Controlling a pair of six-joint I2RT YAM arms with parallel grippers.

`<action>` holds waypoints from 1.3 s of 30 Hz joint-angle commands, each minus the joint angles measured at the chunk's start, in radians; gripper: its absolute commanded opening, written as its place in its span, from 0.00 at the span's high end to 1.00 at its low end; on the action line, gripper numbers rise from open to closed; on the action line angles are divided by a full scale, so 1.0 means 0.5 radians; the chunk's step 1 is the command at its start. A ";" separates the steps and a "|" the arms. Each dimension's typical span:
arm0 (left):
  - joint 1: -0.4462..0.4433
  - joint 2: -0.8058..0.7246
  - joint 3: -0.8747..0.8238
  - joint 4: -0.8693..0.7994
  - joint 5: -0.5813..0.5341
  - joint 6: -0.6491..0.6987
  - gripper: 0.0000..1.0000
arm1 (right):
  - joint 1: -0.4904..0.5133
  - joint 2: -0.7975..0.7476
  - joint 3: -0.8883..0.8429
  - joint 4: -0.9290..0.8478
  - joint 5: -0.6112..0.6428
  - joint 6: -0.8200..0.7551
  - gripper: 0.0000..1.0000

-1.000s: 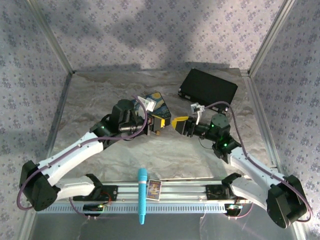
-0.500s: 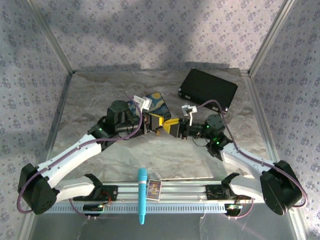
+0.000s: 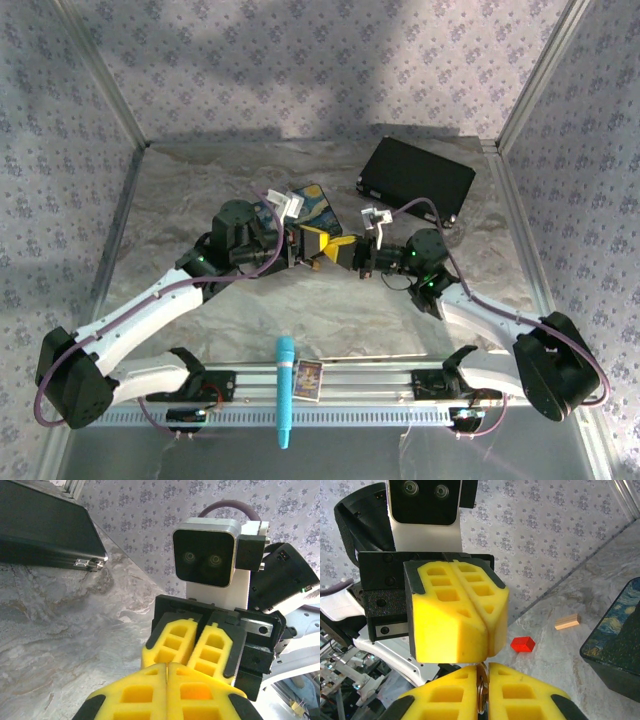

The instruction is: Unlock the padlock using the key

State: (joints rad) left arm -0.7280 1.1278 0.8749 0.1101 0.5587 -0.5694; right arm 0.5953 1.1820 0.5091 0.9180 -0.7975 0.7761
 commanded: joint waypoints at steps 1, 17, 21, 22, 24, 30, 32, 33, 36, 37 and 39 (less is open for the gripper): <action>0.005 0.008 0.002 0.062 0.031 -0.009 1.00 | -0.006 -0.020 0.040 0.077 0.003 0.005 0.96; -0.072 -0.053 -0.137 -0.144 -1.234 -0.486 0.00 | -0.073 -0.099 -0.003 -0.718 0.366 -0.278 1.00; -0.303 0.028 -0.123 -0.560 -1.884 -0.878 0.02 | -0.091 -0.136 0.035 -1.162 0.604 -0.484 1.00; -0.351 0.057 -0.152 -0.577 -1.974 -0.965 0.04 | -0.095 -0.145 0.024 -1.196 0.639 -0.492 1.00; -0.418 0.121 -0.246 -0.519 -2.030 -1.189 0.13 | -0.107 -0.155 0.010 -1.255 0.687 -0.501 1.00; -0.556 0.340 -0.473 -0.256 -2.214 -1.665 0.27 | -0.143 -0.149 -0.061 -1.268 0.667 -0.482 1.00; -0.558 0.436 -0.457 -0.212 -2.211 -1.683 0.27 | -0.144 -0.146 -0.067 -1.279 0.663 -0.485 1.00; -0.560 0.493 -0.416 -0.235 -2.202 -1.694 0.26 | -0.145 -0.146 -0.075 -1.285 0.668 -0.489 1.00; -0.559 0.680 -0.307 -0.260 -2.175 -1.701 0.26 | -0.156 -0.159 -0.089 -1.303 0.686 -0.491 1.00; -0.558 0.749 -0.280 -0.235 -2.168 -1.699 0.26 | -0.161 -0.166 -0.097 -1.305 0.692 -0.489 1.00; -0.548 0.873 -0.226 -0.209 -2.146 -1.702 0.26 | -0.173 -0.185 -0.115 -1.311 0.704 -0.483 1.00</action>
State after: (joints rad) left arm -1.0035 1.5131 0.7097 -0.0326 -0.4904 -1.3609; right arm 0.5182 1.1152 0.4664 0.2863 -0.4667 0.5514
